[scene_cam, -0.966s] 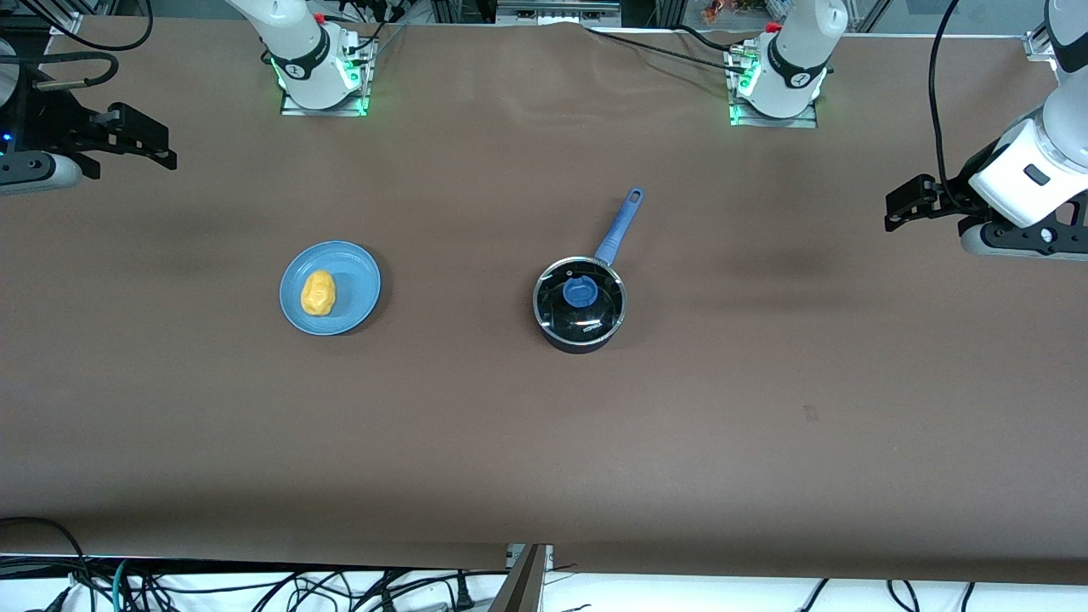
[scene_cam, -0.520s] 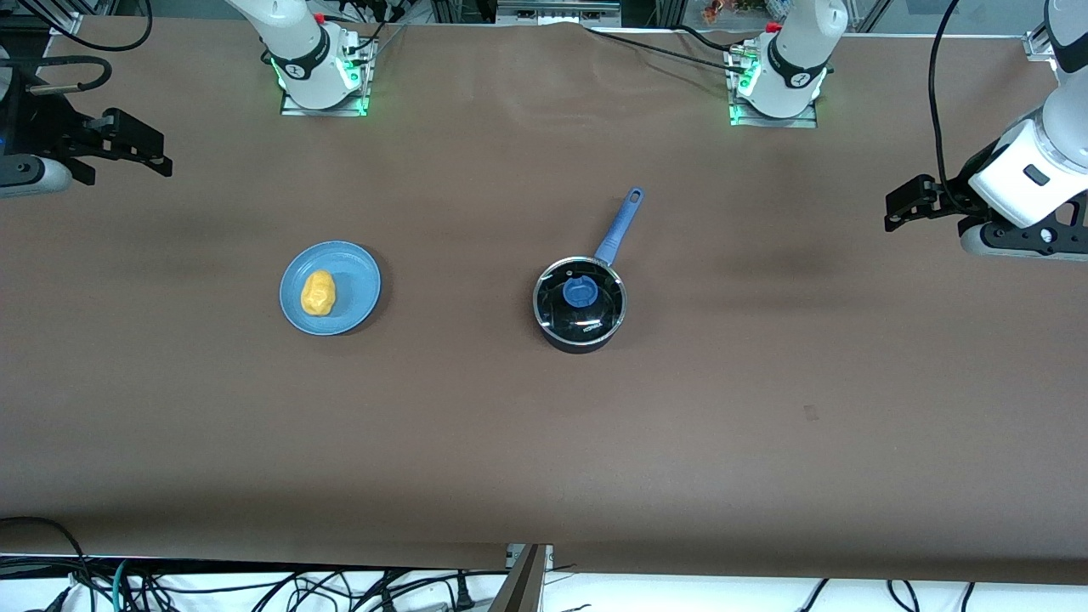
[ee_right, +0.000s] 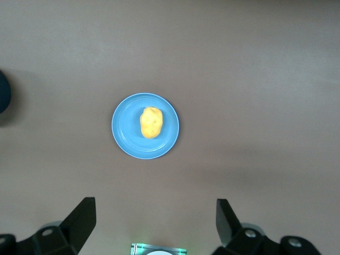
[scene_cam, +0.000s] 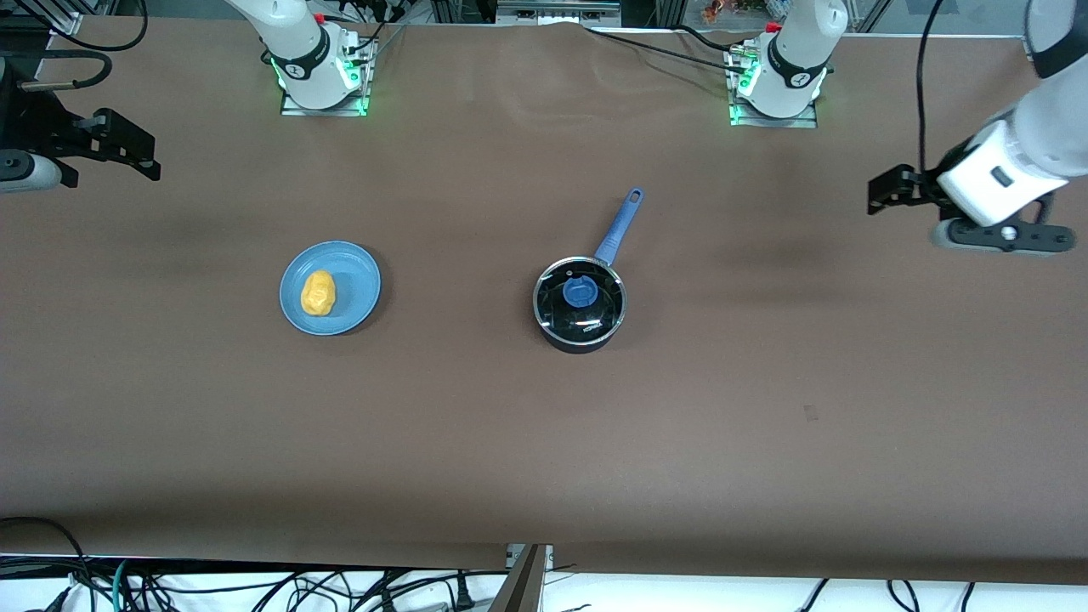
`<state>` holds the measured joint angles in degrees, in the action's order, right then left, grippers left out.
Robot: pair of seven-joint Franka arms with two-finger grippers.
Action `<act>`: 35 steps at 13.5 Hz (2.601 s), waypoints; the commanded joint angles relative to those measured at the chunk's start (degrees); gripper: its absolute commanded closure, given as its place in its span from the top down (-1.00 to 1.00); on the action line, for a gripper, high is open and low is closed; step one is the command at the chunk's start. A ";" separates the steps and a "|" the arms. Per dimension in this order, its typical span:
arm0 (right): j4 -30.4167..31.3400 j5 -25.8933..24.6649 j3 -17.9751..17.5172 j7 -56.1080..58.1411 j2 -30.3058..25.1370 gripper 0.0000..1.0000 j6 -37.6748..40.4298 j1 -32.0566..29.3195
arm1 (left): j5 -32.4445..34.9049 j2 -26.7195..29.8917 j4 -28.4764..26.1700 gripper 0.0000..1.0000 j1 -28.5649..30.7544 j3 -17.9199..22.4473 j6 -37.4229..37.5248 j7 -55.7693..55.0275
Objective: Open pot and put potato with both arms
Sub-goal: 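Reach the left gripper to the pot lid and grasp its blue knob, then lower the right gripper to the potato while the left gripper holds the lid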
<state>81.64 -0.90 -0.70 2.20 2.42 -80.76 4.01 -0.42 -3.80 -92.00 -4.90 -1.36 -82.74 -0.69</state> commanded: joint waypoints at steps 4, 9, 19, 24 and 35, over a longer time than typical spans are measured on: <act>-1.23 -0.68 -0.53 -0.70 0.83 1.00 -0.54 0.29 | -9.76 -5.23 1.39 1.00 -5.64 -0.92 1.62 -0.36; -0.79 -0.41 -0.53 -0.35 2.06 1.00 -0.19 0.21 | -10.40 -12.79 1.56 1.00 -13.63 -0.92 -13.56 -12.10; 0.00 0.29 -0.62 -0.35 3.03 1.00 -0.89 0.91 | -9.70 -30.11 16.07 1.00 -27.09 -0.75 -27.65 -42.03; 8.79 1.08 -0.53 -0.44 2.33 1.00 -8.53 0.91 | -4.16 -35.39 15.98 1.00 -30.43 -0.66 -34.24 -42.38; 35.76 1.96 -0.53 -1.75 5.47 1.00 -42.42 1.00 | 0.93 -36.72 13.25 1.00 -32.63 -0.66 -31.97 -42.20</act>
<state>112.80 0.14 -1.24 1.66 6.97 -116.68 4.82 -1.86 -40.72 -78.69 -36.77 -2.85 -116.18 -42.24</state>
